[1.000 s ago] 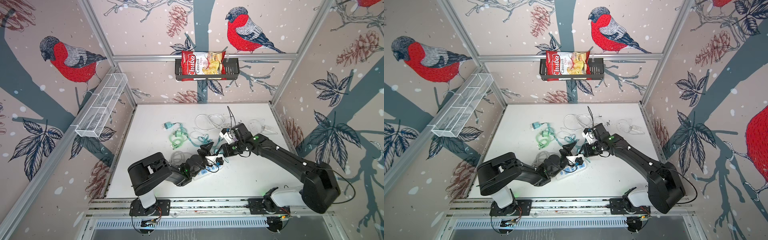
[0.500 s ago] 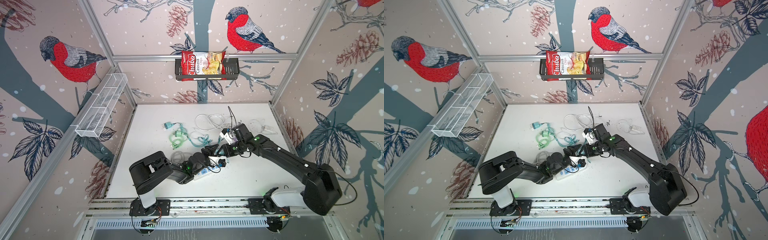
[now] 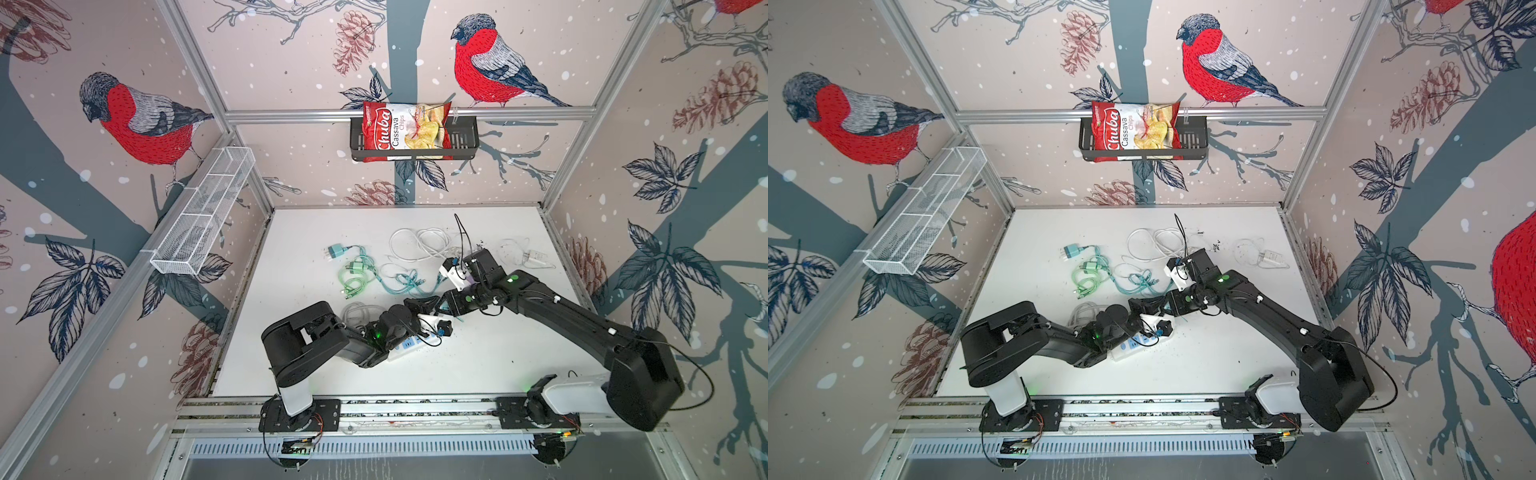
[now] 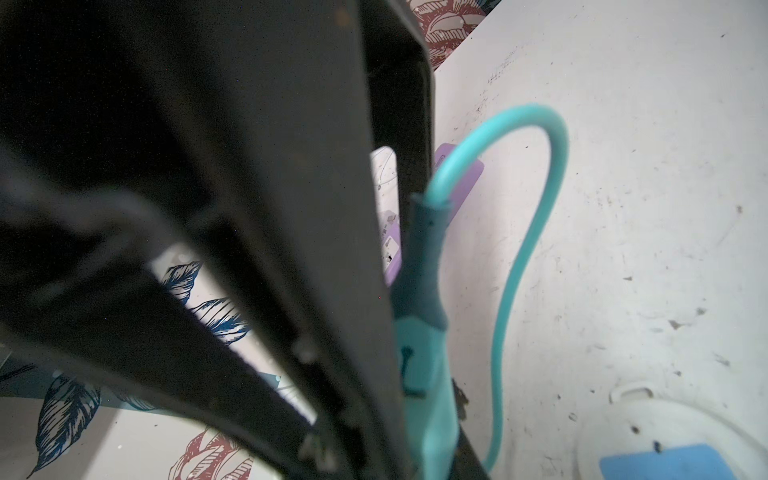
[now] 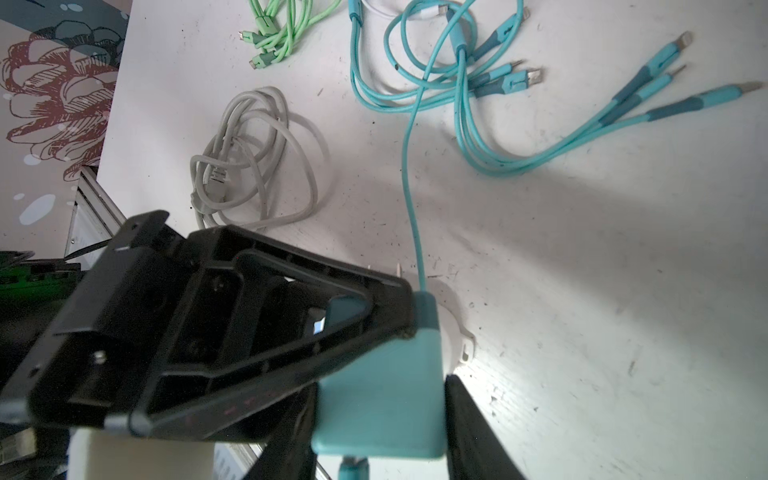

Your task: Insert the plug

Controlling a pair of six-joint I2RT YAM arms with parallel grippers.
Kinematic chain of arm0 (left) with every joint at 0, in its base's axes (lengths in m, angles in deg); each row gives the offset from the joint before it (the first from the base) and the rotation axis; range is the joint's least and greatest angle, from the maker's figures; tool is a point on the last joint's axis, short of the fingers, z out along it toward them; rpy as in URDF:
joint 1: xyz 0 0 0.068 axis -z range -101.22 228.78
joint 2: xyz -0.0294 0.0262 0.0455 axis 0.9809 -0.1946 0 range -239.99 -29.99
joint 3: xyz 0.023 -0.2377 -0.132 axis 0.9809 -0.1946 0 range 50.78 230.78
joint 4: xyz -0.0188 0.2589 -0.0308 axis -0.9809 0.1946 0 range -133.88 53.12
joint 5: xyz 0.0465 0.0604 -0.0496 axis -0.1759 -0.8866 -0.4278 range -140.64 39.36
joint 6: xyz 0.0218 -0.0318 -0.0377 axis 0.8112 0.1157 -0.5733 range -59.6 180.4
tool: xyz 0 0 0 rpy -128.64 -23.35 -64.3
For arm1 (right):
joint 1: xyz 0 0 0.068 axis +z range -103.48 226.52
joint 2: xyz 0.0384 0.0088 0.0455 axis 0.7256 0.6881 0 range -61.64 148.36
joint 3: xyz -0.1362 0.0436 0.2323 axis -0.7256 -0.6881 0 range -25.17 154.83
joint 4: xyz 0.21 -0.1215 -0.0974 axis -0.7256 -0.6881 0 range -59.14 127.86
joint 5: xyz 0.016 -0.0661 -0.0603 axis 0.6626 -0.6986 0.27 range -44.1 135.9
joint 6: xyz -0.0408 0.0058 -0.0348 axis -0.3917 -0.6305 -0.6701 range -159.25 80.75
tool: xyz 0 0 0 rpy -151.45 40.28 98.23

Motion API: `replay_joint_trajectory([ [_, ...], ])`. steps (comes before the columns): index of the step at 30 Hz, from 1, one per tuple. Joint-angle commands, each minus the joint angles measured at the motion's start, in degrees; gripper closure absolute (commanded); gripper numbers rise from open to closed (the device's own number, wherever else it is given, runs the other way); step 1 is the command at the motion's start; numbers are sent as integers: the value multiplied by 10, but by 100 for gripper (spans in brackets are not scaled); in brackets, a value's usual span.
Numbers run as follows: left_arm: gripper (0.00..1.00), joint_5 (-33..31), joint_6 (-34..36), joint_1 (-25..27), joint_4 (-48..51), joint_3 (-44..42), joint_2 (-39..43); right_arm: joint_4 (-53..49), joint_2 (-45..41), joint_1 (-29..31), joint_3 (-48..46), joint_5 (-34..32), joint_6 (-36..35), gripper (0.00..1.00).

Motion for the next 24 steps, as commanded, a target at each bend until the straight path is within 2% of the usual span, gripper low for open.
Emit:
replay_joint_trajectory([
  [1,84,-36,-39,-3,-17,9,4,26,-3,5,1,58,47,52],
  [3,84,-39,-59,-4,-13,12,6,33,-5,5,2,53,56,44],
  [5,84,-41,-83,-4,-8,14,9,43,-11,4,3,44,70,31],
  [8,85,-43,-119,-4,-6,15,13,56,-28,2,4,28,90,20],
  [12,85,-48,-153,-4,21,26,15,76,-69,-8,-3,7,113,16],
  [17,85,-54,-176,-5,21,21,17,72,-140,-44,-2,-77,141,13],
  [24,85,-19,-221,-17,65,29,38,151,-247,-71,-62,-58,137,11],
])
